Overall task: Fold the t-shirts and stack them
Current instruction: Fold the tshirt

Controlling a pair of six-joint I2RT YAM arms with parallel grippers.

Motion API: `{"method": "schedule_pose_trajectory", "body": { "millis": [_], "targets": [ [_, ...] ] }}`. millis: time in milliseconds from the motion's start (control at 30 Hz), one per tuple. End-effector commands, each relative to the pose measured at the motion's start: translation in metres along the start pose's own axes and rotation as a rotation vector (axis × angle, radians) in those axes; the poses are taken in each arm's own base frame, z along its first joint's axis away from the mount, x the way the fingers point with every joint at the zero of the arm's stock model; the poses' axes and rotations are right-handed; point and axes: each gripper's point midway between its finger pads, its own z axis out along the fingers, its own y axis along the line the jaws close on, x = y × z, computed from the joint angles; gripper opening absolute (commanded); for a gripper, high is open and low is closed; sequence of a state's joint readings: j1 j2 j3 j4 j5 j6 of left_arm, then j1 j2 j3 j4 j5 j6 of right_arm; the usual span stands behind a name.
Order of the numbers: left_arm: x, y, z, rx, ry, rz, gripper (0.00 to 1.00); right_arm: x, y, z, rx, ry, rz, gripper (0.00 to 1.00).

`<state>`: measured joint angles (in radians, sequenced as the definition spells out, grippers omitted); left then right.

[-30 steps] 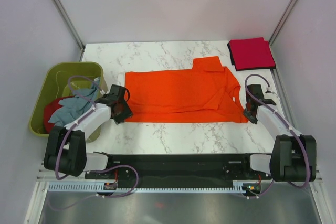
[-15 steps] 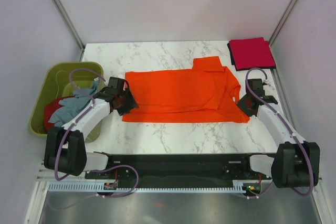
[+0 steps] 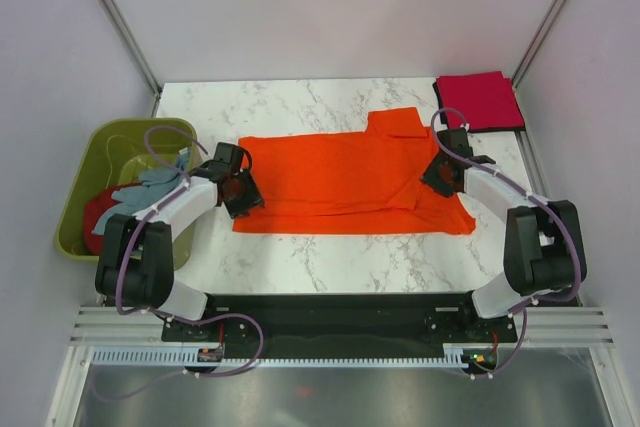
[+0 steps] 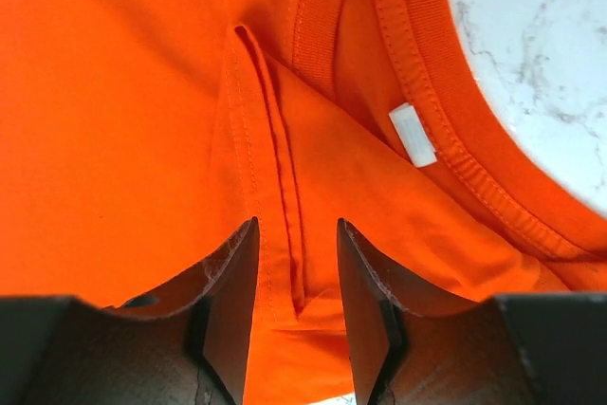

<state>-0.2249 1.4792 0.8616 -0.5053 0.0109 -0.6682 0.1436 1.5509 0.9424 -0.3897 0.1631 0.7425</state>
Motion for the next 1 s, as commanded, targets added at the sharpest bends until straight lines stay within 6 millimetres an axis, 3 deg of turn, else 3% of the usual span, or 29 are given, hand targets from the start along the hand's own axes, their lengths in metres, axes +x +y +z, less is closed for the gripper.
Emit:
{"method": "schedule_pose_trajectory", "body": {
  "millis": [0, 300, 533, 633, 733, 833, 967],
  "targets": [
    [-0.022, 0.000, 0.000, -0.026, -0.074, 0.035, 0.54, -0.010, 0.018, 0.006, -0.068, -0.019, -0.028, 0.47],
    [-0.027, -0.002, 0.009, -0.049, -0.067, 0.026, 0.52, -0.016, 0.026, 0.017, -0.103, -0.043, -0.116, 0.49],
    [-0.053, -0.016, 0.005, -0.037, -0.118, 0.040, 0.53, 0.010, 0.019, 0.006, -0.115, 0.023, 0.008, 0.48],
    [-0.078, -0.036, -0.008, 0.003, -0.169, 0.056, 0.53, 0.023, 0.011, 0.000, -0.099, 0.051, 0.056, 0.48],
    [-0.086, -0.042, -0.025, 0.020, -0.197, 0.077, 0.54, 0.032, 0.003, -0.007, -0.075, 0.072, 0.103, 0.48],
    [-0.079, -0.036, -0.033, 0.011, -0.194, 0.093, 0.55, 0.039, -0.001, -0.011, -0.055, 0.082, 0.151, 0.48],
    [-0.047, -0.023, -0.025, 0.019, -0.113, 0.093, 0.54, 0.048, 0.007, -0.011, -0.056, 0.095, 0.167, 0.48]
  ]
}}
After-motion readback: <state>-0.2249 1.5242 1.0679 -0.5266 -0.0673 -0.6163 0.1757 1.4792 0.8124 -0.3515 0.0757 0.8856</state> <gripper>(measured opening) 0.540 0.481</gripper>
